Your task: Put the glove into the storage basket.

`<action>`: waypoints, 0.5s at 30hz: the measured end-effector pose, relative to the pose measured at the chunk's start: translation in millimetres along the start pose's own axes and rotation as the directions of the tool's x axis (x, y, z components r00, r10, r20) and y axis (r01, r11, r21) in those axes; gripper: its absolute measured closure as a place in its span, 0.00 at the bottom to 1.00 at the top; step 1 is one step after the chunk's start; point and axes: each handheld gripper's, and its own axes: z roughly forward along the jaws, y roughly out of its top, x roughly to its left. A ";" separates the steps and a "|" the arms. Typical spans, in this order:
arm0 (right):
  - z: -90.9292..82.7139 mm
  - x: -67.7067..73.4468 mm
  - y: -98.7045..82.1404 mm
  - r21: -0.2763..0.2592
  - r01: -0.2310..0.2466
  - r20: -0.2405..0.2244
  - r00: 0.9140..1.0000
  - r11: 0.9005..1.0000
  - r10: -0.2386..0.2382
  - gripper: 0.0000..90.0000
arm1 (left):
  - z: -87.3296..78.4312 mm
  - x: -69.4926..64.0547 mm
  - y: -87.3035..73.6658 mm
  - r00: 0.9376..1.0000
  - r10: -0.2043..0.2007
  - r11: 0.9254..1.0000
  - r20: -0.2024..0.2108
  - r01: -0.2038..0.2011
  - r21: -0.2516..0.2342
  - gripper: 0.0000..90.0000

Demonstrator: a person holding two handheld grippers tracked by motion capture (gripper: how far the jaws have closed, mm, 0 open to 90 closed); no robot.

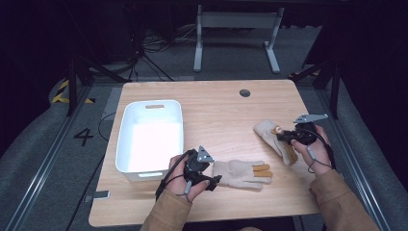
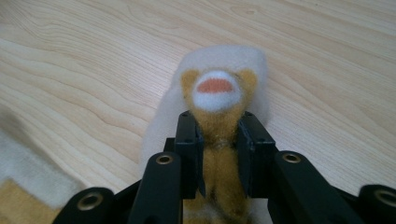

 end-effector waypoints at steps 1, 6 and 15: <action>-1.9 -0.1 0.3 -0.001 -0.001 -0.002 1.000 1.000 0.001 0.81 | 0.2 -0.1 0.1 1.000 0.000 1.000 0.001 0.000 0.002 0.29; -13.2 -0.3 1.8 -0.013 0.008 -0.012 1.000 1.000 -0.008 0.81 | 0.3 0.0 2.2 1.000 0.010 1.000 0.012 -0.010 0.012 0.29; -32.9 1.9 7.0 -0.034 0.021 -0.036 0.999 0.999 -0.023 0.81 | -1.7 -0.2 3.9 1.000 0.011 1.000 0.018 -0.011 0.007 0.29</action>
